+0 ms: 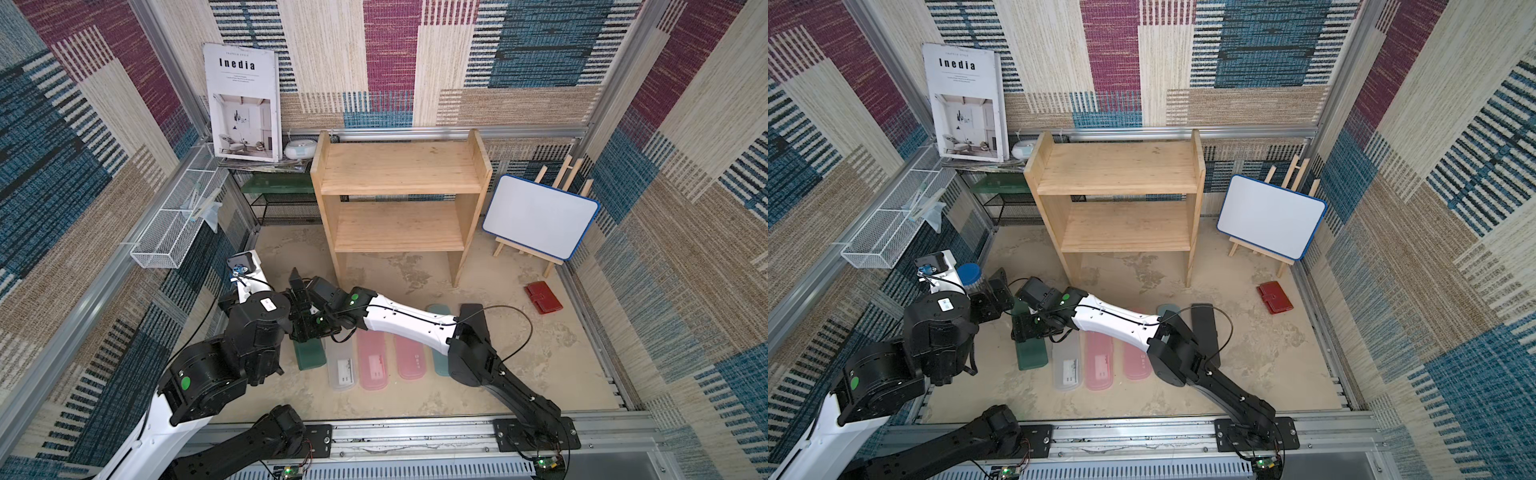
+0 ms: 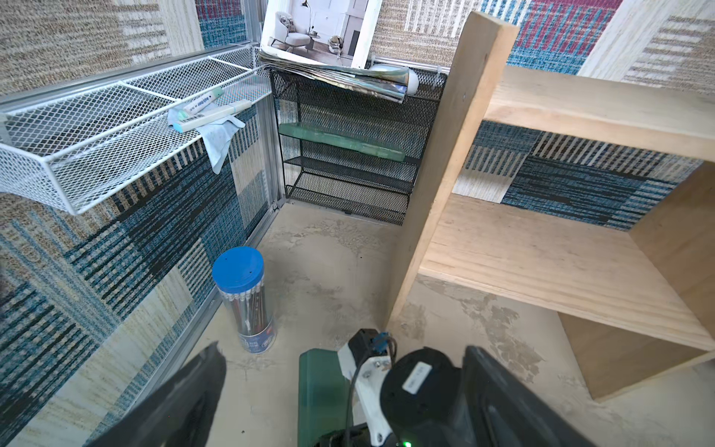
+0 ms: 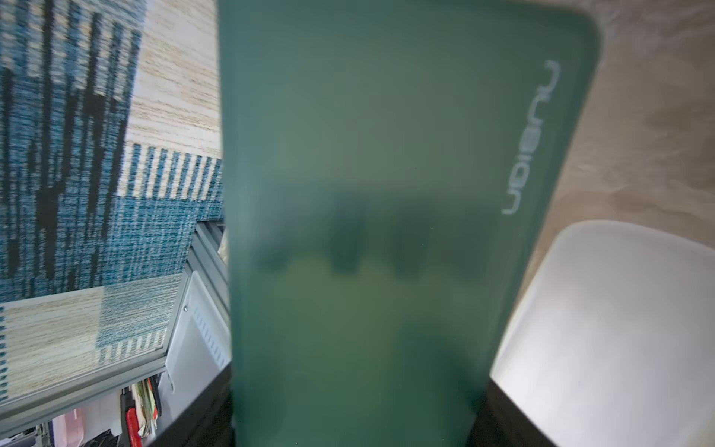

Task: Remove the pencil cases from the shelf
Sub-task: Place the pencil case at the center of the board.

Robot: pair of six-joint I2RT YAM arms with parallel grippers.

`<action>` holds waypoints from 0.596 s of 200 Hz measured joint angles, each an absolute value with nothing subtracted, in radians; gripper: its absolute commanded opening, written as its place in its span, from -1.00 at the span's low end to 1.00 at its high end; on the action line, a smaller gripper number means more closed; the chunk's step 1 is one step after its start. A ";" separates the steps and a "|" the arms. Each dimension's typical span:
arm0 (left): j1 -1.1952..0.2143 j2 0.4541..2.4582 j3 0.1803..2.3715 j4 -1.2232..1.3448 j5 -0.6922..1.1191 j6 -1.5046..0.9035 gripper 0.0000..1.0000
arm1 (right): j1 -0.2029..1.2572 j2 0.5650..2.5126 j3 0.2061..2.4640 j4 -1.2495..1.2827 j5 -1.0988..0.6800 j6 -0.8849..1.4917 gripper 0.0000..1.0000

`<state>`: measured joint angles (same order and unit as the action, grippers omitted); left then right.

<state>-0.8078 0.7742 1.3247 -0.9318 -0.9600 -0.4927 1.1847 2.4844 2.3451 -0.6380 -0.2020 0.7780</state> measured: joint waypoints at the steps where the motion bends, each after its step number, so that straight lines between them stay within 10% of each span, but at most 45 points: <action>1: -0.808 0.773 1.324 -0.933 -0.959 -0.493 0.99 | 1.185 2.487 2.347 -0.639 -0.202 0.779 0.38; 119: -0.807 0.725 1.258 -0.988 -0.897 -0.521 0.99 | 1.207 2.609 2.411 -0.659 -0.202 0.829 0.56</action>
